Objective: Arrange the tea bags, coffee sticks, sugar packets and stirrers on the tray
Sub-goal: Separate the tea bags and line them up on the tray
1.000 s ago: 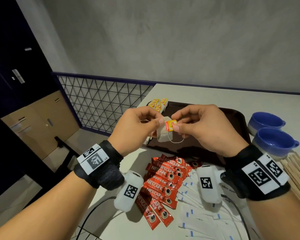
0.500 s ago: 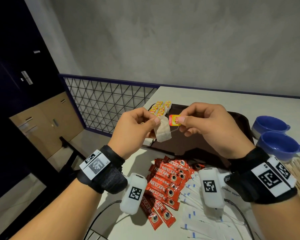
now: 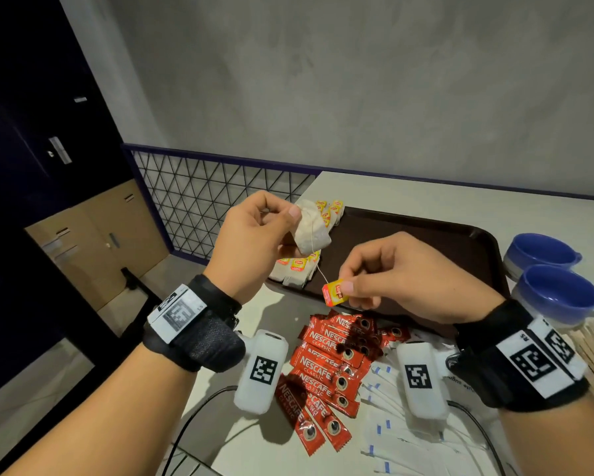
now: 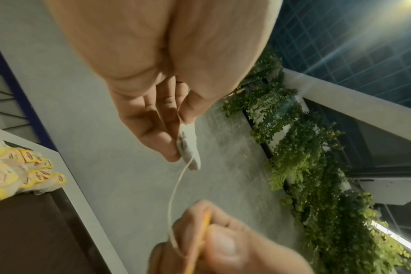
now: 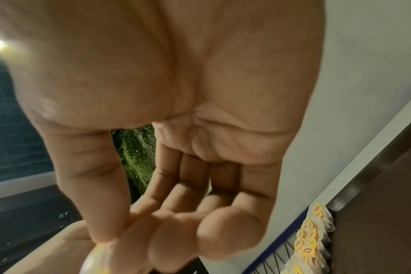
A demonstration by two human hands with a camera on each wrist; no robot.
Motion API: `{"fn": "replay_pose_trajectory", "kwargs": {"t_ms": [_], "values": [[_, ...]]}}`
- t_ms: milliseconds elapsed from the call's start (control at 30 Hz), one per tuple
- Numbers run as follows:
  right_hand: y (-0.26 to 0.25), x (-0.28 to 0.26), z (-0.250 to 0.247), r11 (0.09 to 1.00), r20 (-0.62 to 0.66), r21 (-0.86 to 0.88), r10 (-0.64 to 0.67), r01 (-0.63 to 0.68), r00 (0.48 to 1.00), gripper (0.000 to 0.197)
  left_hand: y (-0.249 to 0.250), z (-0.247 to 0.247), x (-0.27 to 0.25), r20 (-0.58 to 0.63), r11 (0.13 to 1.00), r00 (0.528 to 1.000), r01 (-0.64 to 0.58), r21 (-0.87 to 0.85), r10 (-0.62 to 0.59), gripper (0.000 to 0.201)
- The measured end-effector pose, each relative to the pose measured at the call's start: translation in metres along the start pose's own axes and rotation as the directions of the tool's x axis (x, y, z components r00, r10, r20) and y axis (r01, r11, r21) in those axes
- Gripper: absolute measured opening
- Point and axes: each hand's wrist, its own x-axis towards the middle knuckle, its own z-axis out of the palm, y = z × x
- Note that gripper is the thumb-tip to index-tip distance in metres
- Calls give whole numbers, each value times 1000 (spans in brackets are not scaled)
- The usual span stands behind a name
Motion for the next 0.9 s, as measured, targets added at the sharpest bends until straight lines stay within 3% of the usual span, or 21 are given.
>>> {"fn": "replay_pose_trajectory", "kwargs": {"t_ms": [133,400,500,633,733,800,900], "values": [[6,3,0,996,-58,15,89,-88,994,8,8,-1,-5,107,998,994,13,-63,-6,9],[13,8,1,996,-299,78,68,-47,952,7,-4,2,-20,411,986,912,-63,153,-5,6],[13,8,-1,995,-279,101,38,-10,960,5,-10,5,-23,406,990,914,-38,139,-22,7],[14,9,-2,975,-255,220,27,31,967,4,-14,2,-21,313,999,950,12,38,-23,5],[16,9,-1,970,-252,240,27,35,967,8,-10,1,-21,273,988,961,87,-128,-49,8],[17,9,0,975,-241,222,29,26,970,13,-6,0,-23,288,962,955,144,-233,-73,12],[17,9,1,974,-231,228,43,11,972,20,-5,-1,-24,345,958,936,164,-236,-75,12]]}}
